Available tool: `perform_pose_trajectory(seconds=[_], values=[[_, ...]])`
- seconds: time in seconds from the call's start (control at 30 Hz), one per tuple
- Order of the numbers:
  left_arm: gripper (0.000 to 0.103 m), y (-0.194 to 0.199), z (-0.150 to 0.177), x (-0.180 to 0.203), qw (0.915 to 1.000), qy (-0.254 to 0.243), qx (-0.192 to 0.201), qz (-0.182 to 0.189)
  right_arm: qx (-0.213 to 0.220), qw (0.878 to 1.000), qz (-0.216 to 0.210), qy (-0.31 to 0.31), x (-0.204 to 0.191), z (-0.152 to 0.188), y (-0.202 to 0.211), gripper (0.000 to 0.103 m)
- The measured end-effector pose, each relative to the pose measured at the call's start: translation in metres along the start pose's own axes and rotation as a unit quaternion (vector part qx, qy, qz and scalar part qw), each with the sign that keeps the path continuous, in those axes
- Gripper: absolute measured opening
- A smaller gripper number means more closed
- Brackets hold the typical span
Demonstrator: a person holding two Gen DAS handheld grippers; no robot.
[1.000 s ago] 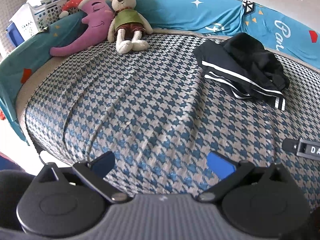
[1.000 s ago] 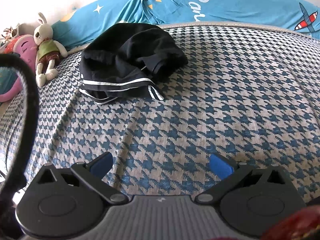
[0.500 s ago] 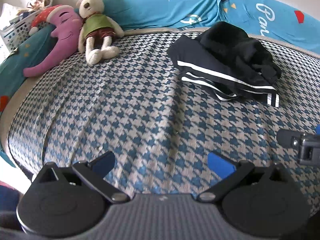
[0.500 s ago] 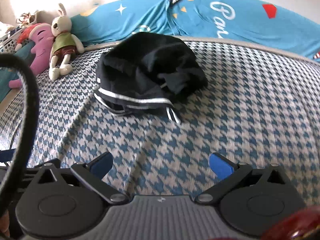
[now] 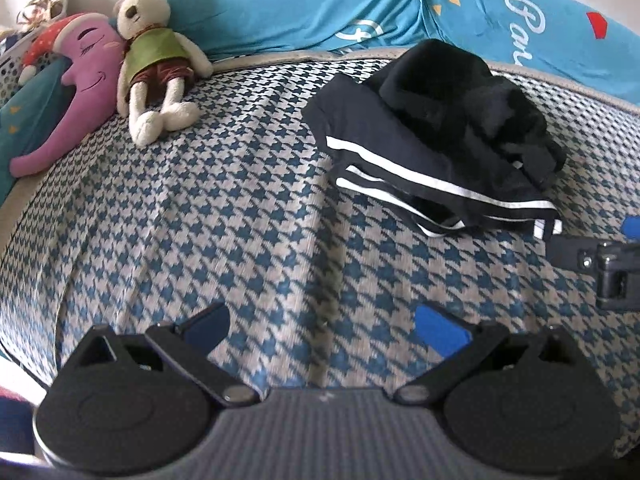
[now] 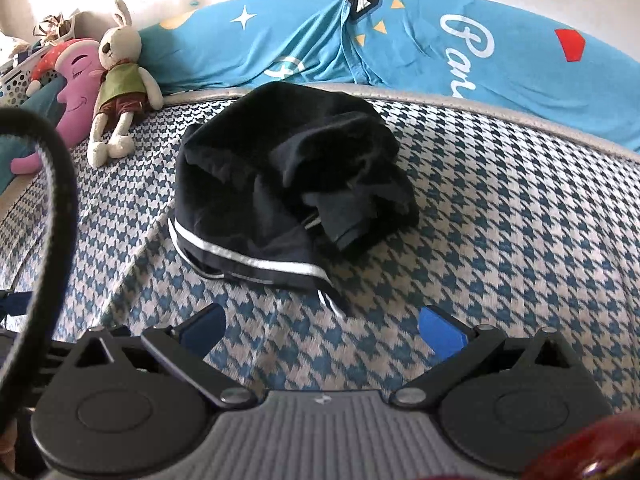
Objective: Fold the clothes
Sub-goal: 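Move the open right tool onto the garment's white-striped edge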
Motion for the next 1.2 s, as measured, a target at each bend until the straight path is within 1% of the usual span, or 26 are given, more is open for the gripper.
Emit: perform_pose_trajectory(seconds=[0.23,0.5,0.63,0.73,0.83,1.0,1.2], values=[[0.103,-0.017,-0.018,0.004,1.0000,-0.001,-0.003,0.004,0.007,1.000,-0.004,-0.018,0.005,-0.012,-0.010,0.103],[0.103,-0.034,-0.037,0.009,0.9999,0.006,-0.005,0.009,0.015,0.999,0.019,-0.045,0.019,-0.024,-0.023,0.103],[0.103,-0.041,-0.041,0.011,0.9998,0.012,-0.011,0.011,0.020,0.998,0.008,-0.053,0.021,-0.028,-0.028,0.103],[0.103,-0.042,-0.042,0.014,0.9999,0.008,-0.009,0.006,0.005,0.998,0.004,-0.055,0.020,-0.029,-0.033,0.103],[0.103,-0.043,-0.041,0.015,0.9999,0.005,-0.012,0.006,-0.003,0.999,0.010,-0.048,0.020,-0.027,-0.034,0.103],[0.103,-0.044,-0.036,0.007,0.9993,0.028,-0.023,0.011,-0.020,0.999,0.016,-0.042,0.022,-0.022,-0.038,0.103],[0.103,-0.046,-0.034,0.006,0.9987,0.032,-0.036,0.013,-0.029,0.999,0.017,-0.035,0.018,-0.018,-0.039,0.103]])
Point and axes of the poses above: each gripper's, at about its wrist camera, not at the fingertips, and y roughly against the way its jaws point, x to its right, z to its underside, the point moved 5 cm from there along -y, roughly the way its jaws point
